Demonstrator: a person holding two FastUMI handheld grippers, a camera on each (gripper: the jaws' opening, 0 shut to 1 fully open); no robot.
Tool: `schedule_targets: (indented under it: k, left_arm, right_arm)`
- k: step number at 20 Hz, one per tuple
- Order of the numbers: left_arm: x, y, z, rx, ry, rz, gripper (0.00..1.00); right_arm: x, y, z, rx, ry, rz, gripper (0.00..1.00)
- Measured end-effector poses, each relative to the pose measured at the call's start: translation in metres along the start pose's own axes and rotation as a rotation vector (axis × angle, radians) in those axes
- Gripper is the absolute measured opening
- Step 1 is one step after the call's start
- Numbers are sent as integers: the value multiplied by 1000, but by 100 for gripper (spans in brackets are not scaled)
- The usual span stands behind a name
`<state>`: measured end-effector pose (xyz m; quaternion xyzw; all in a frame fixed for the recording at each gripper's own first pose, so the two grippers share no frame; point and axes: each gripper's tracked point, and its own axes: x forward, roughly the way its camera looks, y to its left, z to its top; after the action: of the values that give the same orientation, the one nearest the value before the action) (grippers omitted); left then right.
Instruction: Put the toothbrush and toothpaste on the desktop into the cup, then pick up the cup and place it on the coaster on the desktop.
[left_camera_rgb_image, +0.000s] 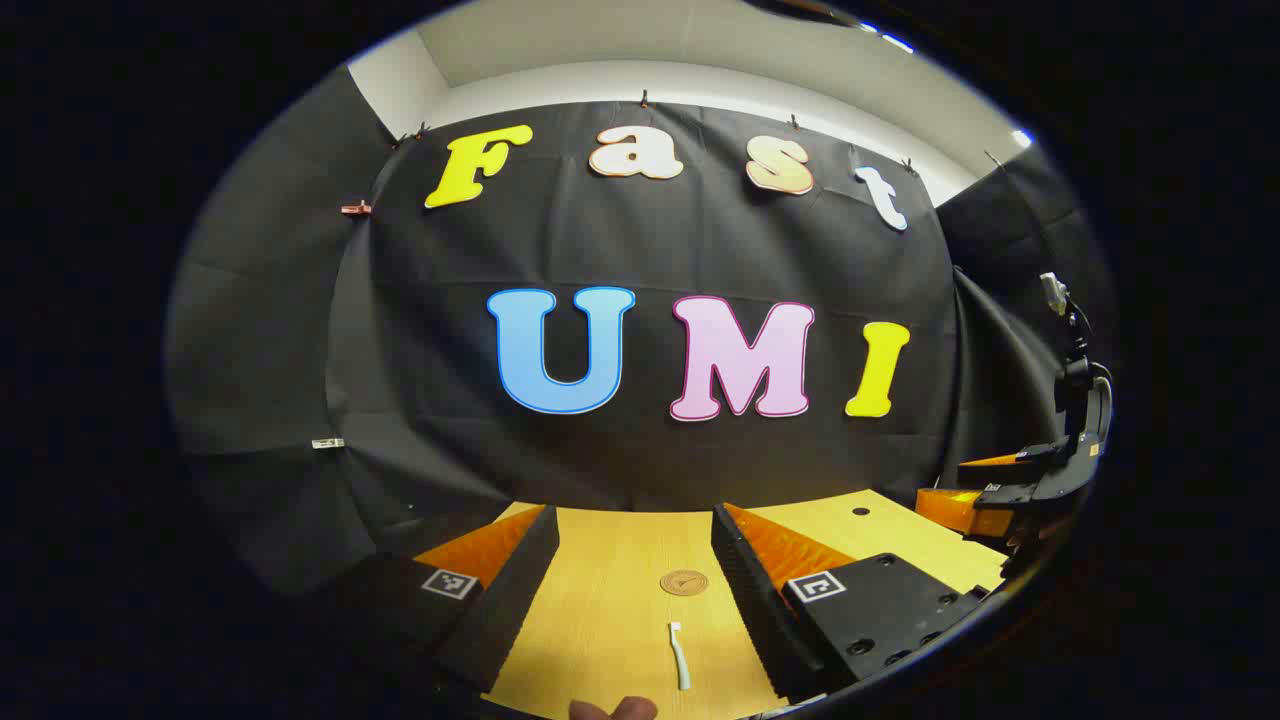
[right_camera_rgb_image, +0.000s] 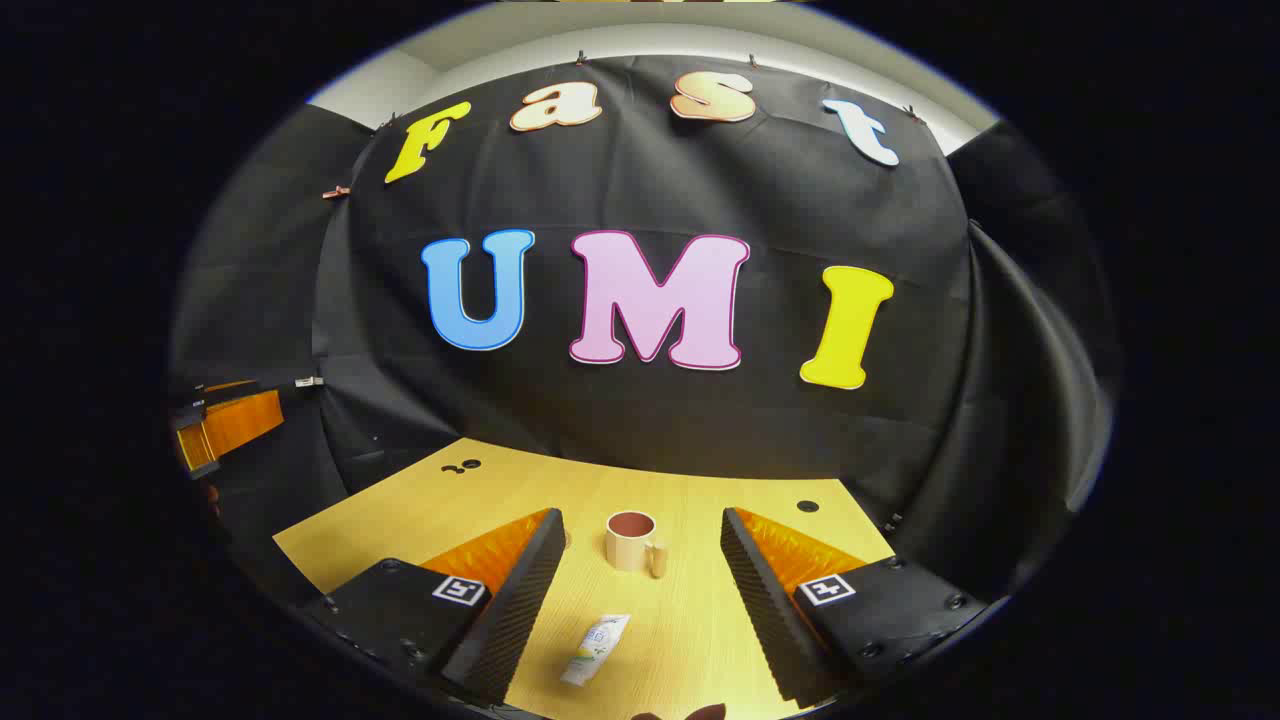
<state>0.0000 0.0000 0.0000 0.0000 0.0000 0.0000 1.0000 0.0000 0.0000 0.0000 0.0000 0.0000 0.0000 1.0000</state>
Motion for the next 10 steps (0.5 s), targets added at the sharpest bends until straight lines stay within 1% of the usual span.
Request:
schedule_targets:
  k: [10]
  left_arm:
    - [5,14,-15,-3,29,3,96]
  right_arm:
    - [11,14,-16,-9,50,9,96]
